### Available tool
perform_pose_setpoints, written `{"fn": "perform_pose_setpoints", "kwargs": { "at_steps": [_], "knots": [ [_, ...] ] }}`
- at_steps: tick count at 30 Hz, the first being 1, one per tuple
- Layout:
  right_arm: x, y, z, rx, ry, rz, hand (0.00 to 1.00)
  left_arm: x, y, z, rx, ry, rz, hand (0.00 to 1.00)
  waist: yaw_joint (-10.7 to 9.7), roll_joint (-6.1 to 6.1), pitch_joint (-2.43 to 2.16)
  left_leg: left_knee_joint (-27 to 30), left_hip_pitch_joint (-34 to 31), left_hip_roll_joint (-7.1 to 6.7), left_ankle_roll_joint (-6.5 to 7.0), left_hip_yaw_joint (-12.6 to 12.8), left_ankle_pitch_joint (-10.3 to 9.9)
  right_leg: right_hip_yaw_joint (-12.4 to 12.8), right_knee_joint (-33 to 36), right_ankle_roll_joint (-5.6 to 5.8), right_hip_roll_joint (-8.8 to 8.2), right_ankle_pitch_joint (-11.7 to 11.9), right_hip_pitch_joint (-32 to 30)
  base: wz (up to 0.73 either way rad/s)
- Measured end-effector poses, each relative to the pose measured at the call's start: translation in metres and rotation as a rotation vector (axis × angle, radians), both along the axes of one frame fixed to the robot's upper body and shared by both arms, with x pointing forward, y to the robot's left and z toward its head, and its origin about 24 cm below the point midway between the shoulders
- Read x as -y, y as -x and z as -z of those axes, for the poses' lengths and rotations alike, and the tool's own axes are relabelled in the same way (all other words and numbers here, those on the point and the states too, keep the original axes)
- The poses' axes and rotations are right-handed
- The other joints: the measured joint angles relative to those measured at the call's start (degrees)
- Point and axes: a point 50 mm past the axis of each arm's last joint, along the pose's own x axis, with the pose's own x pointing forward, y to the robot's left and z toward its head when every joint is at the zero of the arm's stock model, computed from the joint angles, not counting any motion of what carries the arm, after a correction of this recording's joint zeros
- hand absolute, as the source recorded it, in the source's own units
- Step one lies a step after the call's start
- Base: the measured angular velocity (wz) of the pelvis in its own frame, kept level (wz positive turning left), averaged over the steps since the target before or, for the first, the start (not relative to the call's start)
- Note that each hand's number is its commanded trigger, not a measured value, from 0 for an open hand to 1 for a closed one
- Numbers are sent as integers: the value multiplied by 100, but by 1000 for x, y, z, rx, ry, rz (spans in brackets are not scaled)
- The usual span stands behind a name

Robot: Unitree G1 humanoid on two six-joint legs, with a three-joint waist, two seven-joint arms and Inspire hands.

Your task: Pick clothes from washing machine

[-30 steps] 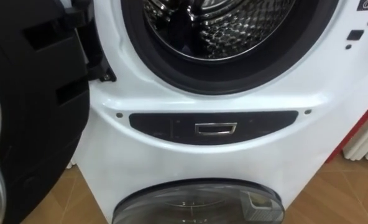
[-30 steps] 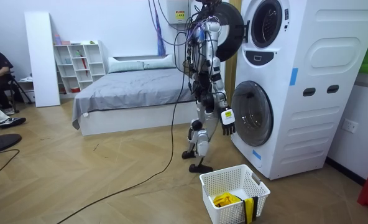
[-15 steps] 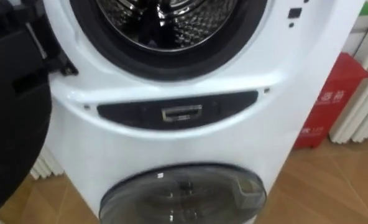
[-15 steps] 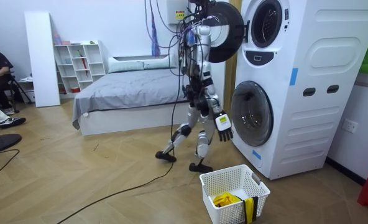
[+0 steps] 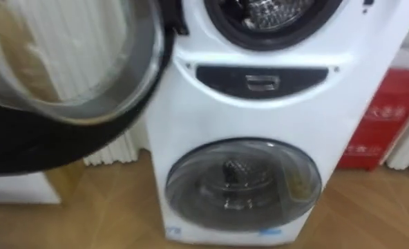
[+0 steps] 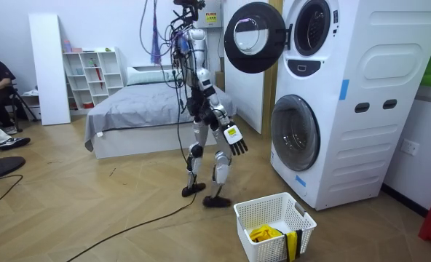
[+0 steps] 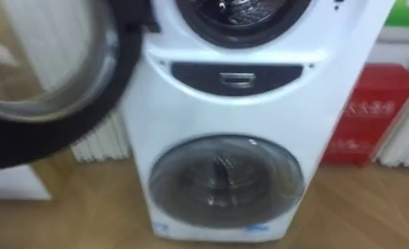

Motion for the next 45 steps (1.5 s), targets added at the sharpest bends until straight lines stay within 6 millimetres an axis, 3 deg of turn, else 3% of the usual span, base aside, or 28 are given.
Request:
{"fn": "perform_pose_setpoints", "kwargs": {
  "at_steps": [3, 5, 6, 8, 13, 20, 24, 29, 34, 38, 42, 45],
  "knots": [
    [-4, 3, 2, -20, -4, -27, 0, -3, 0, -1, 17, -7, -20, 0, 157, -104, -32, -69, -84, -49, -17, 246, 134, 75, -60, 11, -63, -369, 721, -1],
    [-9, 5, 4, -29, -21, -48, 0, -6, 5, -1, 18, -9, -49, 0, 247, -230, -18, -63, -76, -110, -58, 372, 158, 68, -792, 142, -70, -538, 1070, -50],
    [-12, 8, 5, -41, -29, -66, 0, -6, 5, -1, 22, -10, -62, 0, 312, -296, -48, -48, -87, -118, -97, 438, 184, 88, -1234, 151, 25, -545, 1174, -49],
    [-16, 7, 6, -47, -40, -103, 0, -8, 4, -2, 32, -16, -68, 0, 338, -385, -62, -28, -173, -132, -128, 444, 204, 131, -1685, 150, 100, -538, 1268, -45],
    [-23, 10, 8, -66, -61, -144, 0, -5, 3, -1, 44, -11, -87, 0, 290, -488, -32, -46, -209, -38, -213, 298, 257, 174, -2184, 34, 308, -350, 1432, -15],
    [-25, 8, 8, -56, -56, -180, 0, -3, 11, 1, 24, -13, -78, 0, 351, -445, -34, -43, -279, 10, -267, 256, 283, 181, -2424, -39, 424, -258, 1440, -3],
    [-24, 9, 8, -57, -54, -178, 0, -3, 18, 2, 15, -6, -102, 0, 445, -368, -39, 36, -294, 3, -270, -237, 281, 182, -2426, -49, 460, -252, 1455, -10],
    [-21, 7, 7, -54, -44, -177, 0, -2, 23, 4, -2, 5, -143, 0, 447, -246, -38, -6, -252, 0, -270, -256, 282, 228, -2428, -50, 469, -252, 1460, -5],
    [-19, 8, 7, -51, -39, -151, 0, -6, 25, 4, 18, 31, -267, 0, 421, -200, -2, -46, -197, -14, -271, -353, 282, 306, -2412, -50, 458, -252, 1482, -2],
    [-16, 6, 5, -53, -28, -182, 0, -22, 3, -4, 105, 18, -398, 0, 426, -151, 16, -75, -156, -10, -271, -368, 282, 314, -2409, -49, 452, -239, 1508, -2],
    [-5, 3, 1, -23, -6, -160, 0, -62, -47, -34, 327, -30, -563, 0, 391, -38, 19, -74, -134, -34, -274, -369, 285, 325, -2410, -57, 463, -202, 1533, -2],
    [4, 0, -3, -22, 36, -206, 0, -84, -82, -61, 499, -37, -642, 0, 326, 117, -32, -114, -105, -59, -272, -344, 287, 446, -2399, -51, 469, -199, 1524, -12]
  ]
}}
